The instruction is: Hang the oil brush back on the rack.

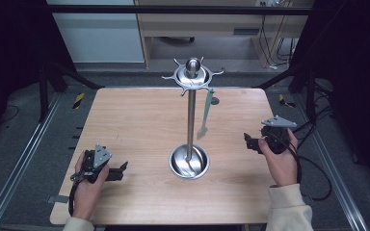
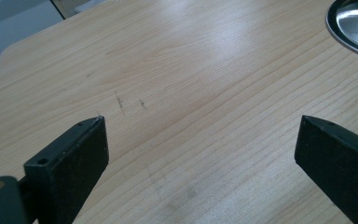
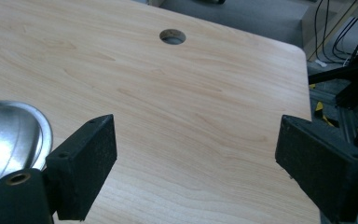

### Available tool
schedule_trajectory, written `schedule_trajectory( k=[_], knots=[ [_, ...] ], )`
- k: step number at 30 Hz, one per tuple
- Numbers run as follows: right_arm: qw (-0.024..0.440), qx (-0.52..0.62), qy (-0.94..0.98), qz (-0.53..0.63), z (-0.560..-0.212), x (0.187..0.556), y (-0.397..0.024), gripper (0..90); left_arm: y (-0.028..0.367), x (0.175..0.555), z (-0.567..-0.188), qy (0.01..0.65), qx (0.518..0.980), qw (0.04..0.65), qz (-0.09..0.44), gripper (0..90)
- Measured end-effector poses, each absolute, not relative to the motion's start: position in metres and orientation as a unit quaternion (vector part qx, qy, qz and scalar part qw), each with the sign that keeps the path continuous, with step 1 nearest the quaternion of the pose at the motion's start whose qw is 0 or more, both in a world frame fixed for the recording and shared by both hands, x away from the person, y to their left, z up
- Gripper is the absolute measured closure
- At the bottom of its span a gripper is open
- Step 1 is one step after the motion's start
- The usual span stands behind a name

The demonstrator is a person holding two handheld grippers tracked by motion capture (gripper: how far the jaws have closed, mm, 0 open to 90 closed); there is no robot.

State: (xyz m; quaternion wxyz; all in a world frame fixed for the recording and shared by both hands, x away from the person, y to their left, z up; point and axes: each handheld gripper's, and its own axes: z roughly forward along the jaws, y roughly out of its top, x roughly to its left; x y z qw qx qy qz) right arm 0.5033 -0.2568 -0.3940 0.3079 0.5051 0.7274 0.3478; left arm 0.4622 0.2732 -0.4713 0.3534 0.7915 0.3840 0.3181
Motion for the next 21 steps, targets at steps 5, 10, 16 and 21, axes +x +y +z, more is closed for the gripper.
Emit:
schedule_trajectory(
  k=[5, 10, 16, 21],
  knots=[
    [0.296, 0.504, 0.736, 0.342, -0.406, 0.507, -0.254, 13.0, 0.273, 0.462, -0.472, 0.385, 0.791, 0.354, 0.318, 2.4],
    [0.284, 0.51, 0.739, 0.336, -0.417, 0.51, -0.251, 13.0, 0.273, 0.462, -0.471, 0.383, 0.792, 0.352, 0.318, 2.4],
    [0.268, 0.508, 0.748, 0.333, -0.429, 0.513, -0.245, 13.0, 0.273, 0.462, -0.472, 0.384, 0.792, 0.353, 0.318, 2.4],
    [0.262, 0.504, 0.755, 0.329, -0.436, 0.515, -0.24, 13.0, 0.272, 0.462, -0.472, 0.384, 0.792, 0.354, 0.317, 2.4]
  ],
)
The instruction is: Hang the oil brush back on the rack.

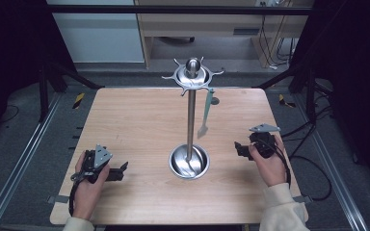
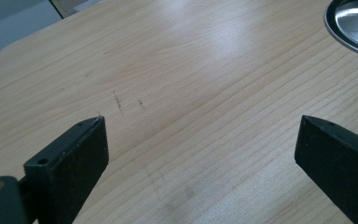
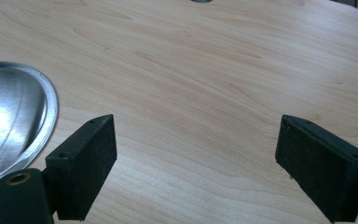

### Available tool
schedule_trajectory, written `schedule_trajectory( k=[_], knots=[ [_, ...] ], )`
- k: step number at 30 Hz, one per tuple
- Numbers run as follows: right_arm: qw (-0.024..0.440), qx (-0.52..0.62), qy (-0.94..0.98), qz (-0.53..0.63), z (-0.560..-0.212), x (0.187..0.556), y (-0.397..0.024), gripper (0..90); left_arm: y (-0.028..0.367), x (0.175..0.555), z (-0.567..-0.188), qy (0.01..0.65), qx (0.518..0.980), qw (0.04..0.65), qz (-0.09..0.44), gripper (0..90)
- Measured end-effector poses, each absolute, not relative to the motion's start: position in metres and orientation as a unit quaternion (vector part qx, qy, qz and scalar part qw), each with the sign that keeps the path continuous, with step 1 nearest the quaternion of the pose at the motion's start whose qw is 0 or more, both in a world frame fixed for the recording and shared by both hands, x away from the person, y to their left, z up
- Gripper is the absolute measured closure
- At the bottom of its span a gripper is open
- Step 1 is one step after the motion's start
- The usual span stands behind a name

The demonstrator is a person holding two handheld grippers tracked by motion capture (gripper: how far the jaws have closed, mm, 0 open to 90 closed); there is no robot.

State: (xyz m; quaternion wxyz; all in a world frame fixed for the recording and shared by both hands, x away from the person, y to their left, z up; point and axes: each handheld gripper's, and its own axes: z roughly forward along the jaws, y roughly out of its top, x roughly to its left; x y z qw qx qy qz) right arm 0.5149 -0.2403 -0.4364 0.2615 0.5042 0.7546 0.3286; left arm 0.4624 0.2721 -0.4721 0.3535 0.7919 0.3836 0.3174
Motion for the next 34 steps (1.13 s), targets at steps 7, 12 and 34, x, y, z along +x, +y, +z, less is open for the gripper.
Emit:
schedule_trajectory(
  k=[7, 12, 34],
  knots=[
    [0.249, 0.502, 0.763, 0.322, -0.448, 0.518, -0.236, 13.3, 0.272, 0.462, -0.472, 0.384, 0.792, 0.353, 0.317, 2.4],
    [0.245, 0.496, 0.765, 0.328, -0.454, 0.519, -0.232, 13.3, 0.272, 0.462, -0.472, 0.383, 0.793, 0.353, 0.317, 2.4],
    [0.196, 0.478, 0.788, 0.336, -0.476, 0.522, -0.214, 11.5, 0.272, 0.462, -0.472, 0.383, 0.792, 0.352, 0.319, 2.4]
  ],
)
